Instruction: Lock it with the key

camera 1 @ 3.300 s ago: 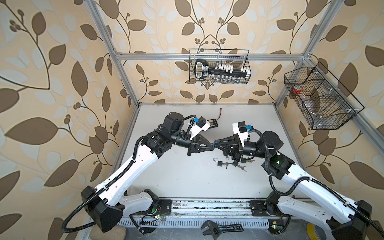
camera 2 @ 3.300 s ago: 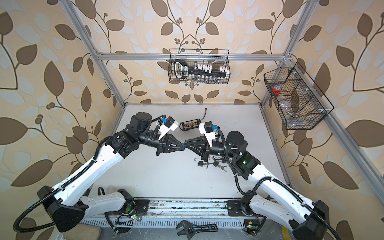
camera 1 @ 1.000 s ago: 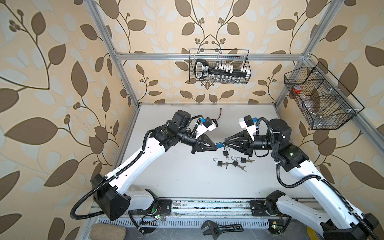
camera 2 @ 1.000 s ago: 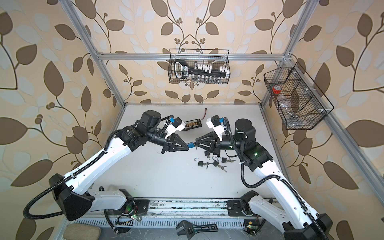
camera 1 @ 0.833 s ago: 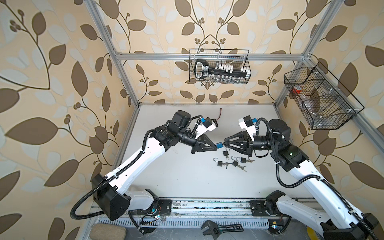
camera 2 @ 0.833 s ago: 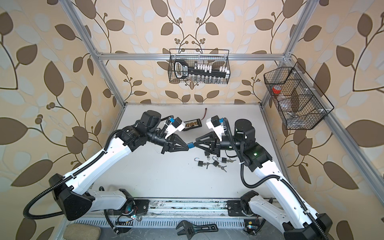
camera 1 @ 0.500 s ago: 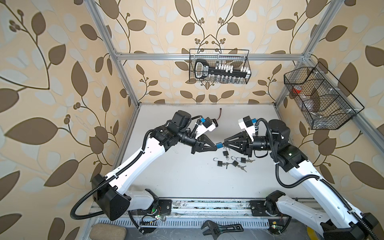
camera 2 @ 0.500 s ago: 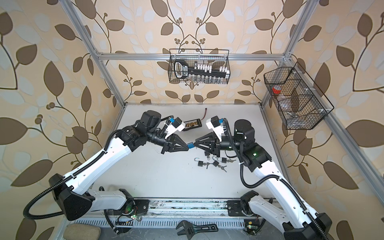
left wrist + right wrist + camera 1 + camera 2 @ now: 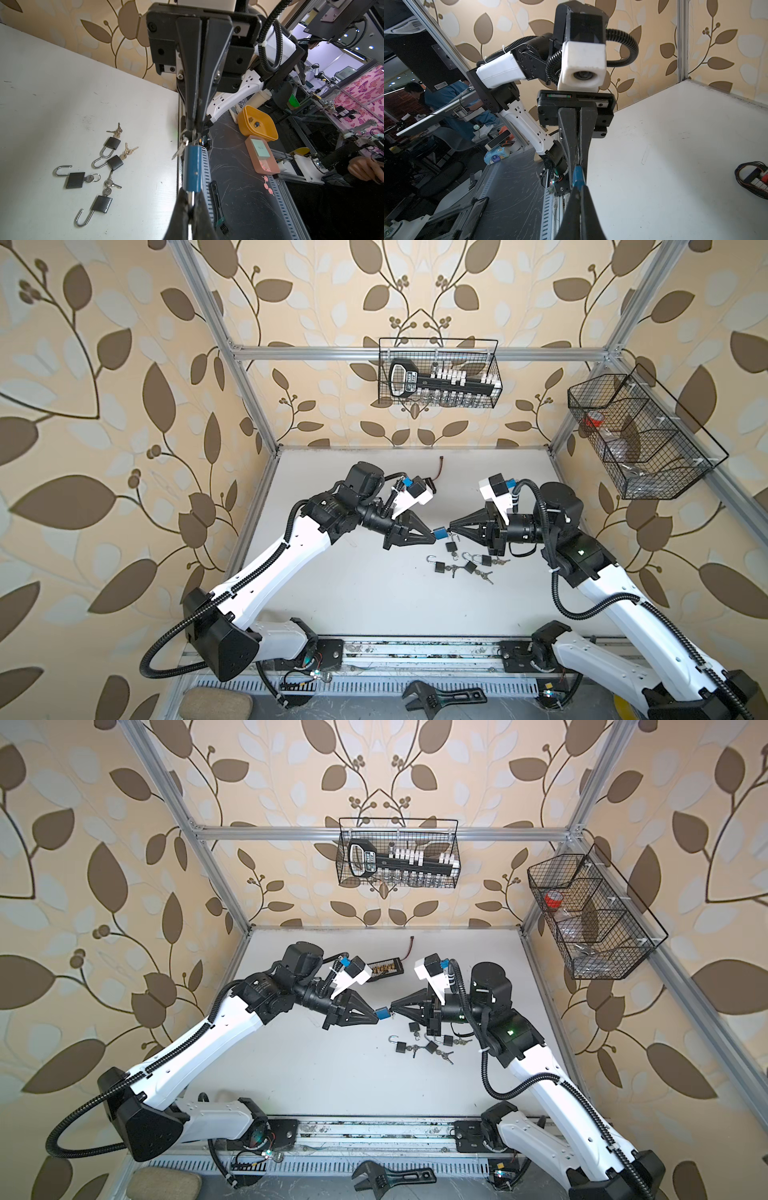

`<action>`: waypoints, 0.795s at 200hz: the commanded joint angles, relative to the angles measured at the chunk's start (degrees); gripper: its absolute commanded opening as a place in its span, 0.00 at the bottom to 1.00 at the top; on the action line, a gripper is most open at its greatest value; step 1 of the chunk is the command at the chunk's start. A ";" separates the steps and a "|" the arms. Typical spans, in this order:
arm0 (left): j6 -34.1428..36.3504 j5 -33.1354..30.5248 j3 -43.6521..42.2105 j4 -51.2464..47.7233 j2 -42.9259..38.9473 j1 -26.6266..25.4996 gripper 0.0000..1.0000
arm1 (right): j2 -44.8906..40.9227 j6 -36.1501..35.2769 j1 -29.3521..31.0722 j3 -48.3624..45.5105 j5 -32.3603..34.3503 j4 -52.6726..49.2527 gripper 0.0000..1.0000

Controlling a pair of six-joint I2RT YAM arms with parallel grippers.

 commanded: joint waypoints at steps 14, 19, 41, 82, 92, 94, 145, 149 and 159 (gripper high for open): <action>0.49 2.02 1.76 1.74 -3.60 0.71 0.00 | -4.69 -1.11 -1.56 0.00 0.72 0.10 0.00; 0.55 2.14 1.74 1.75 -3.84 0.77 0.00 | -5.16 -0.99 -1.97 0.12 0.38 0.06 0.00; 1.32 2.25 1.78 1.13 -4.43 1.11 0.00 | -7.19 -0.62 -3.79 0.63 -0.33 0.04 0.00; -1.49 -4.82 1.05 1.07 -4.34 1.02 0.00 | -8.56 -1.22 -4.75 1.66 6.66 -4.09 0.00; -5.27 -8.96 0.51 1.86 -4.25 0.96 0.00 | -9.23 -1.24 -4.69 1.14 11.76 -5.65 0.00; -6.06 -9.61 0.37 2.02 -4.32 0.95 0.00 | -9.39 -1.19 -4.69 0.93 12.90 -5.85 0.00; -23.40 -30.76 -8.36 0.24 -9.44 0.86 0.00 | -12.66 4.52 -4.72 -6.82 24.20 -3.21 0.00; -24.48 -32.20 -9.16 -0.25 -10.22 0.94 0.00 | -12.84 5.26 -4.75 -7.54 24.10 -2.44 0.00; -27.15 -35.88 -11.35 -1.41 -12.29 0.88 0.00 | -13.12 7.53 -4.71 -9.45 23.75 -0.21 0.00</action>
